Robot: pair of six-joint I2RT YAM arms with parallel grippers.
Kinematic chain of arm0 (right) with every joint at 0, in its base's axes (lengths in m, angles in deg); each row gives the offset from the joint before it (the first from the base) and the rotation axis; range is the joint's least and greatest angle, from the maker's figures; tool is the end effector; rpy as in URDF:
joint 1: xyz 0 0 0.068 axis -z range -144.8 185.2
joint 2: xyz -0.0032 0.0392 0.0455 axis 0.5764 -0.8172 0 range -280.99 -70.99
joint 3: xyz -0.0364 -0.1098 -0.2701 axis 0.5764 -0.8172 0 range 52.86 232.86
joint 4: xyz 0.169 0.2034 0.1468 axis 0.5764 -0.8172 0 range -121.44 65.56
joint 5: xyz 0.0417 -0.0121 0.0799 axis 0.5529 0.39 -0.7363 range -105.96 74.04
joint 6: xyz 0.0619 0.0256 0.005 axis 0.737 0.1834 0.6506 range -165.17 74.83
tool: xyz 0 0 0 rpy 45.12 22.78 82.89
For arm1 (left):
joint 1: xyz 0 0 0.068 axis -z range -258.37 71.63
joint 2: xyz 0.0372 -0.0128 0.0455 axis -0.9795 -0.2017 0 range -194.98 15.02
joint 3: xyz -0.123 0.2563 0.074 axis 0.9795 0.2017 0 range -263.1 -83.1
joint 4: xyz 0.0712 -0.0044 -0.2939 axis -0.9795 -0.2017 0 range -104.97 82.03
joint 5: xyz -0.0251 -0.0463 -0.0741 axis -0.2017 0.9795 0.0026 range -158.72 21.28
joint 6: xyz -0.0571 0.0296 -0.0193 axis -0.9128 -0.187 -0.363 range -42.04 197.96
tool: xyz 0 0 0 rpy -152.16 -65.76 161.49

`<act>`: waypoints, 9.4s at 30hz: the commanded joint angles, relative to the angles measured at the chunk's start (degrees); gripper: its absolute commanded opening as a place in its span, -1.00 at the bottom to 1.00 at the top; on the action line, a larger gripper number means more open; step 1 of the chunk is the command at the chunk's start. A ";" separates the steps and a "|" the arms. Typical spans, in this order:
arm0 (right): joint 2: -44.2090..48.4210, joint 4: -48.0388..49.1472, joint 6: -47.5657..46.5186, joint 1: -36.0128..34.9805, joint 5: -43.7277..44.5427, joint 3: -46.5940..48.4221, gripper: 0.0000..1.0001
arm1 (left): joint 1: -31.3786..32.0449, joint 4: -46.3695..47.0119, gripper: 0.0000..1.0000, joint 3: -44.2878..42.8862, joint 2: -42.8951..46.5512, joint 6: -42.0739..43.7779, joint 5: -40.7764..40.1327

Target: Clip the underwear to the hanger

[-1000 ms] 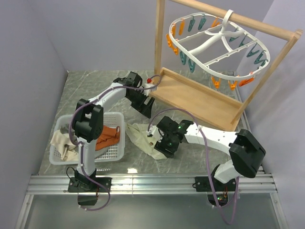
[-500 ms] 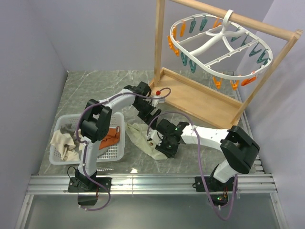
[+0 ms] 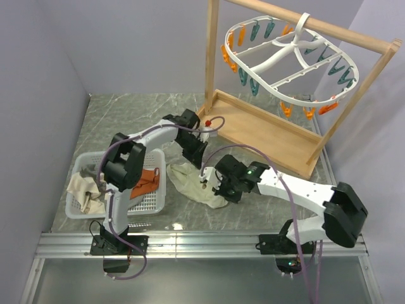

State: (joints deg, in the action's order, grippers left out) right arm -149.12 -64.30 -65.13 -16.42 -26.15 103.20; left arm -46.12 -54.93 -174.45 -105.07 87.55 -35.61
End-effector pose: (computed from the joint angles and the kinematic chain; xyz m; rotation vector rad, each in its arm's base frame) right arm 0.1742 0.2351 0.1945 -1.6706 2.2333 0.3896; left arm 0.3855 -0.2778 0.1594 1.1270 2.6486 -0.9089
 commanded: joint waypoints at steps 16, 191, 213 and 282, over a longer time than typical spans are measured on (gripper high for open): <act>11.85 -21.83 -6.83 3.97 -0.43 7.66 -1.00 | -3.25 9.43 -0.99 18.58 45.47 -17.22 1.70; -20.67 -9.28 -4.30 29.29 -5.62 22.25 -0.39 | 0.18 39.66 -0.09 3.90 0.30 -18.37 -8.84; -20.22 -12.70 10.74 39.48 -12.74 15.92 0.02 | -2.11 34.66 0.05 0.30 -1.81 -18.64 -11.47; -28.57 24.30 45.54 39.05 -6.07 10.38 -0.21 | -7.73 32.37 -0.99 6.36 5.92 -18.20 -12.89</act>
State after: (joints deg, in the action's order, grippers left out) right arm -176.07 -45.63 -20.39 22.93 -39.16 114.61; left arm -53.81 -24.11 -169.05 -103.56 69.49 -49.80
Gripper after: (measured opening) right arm 0.398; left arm 0.015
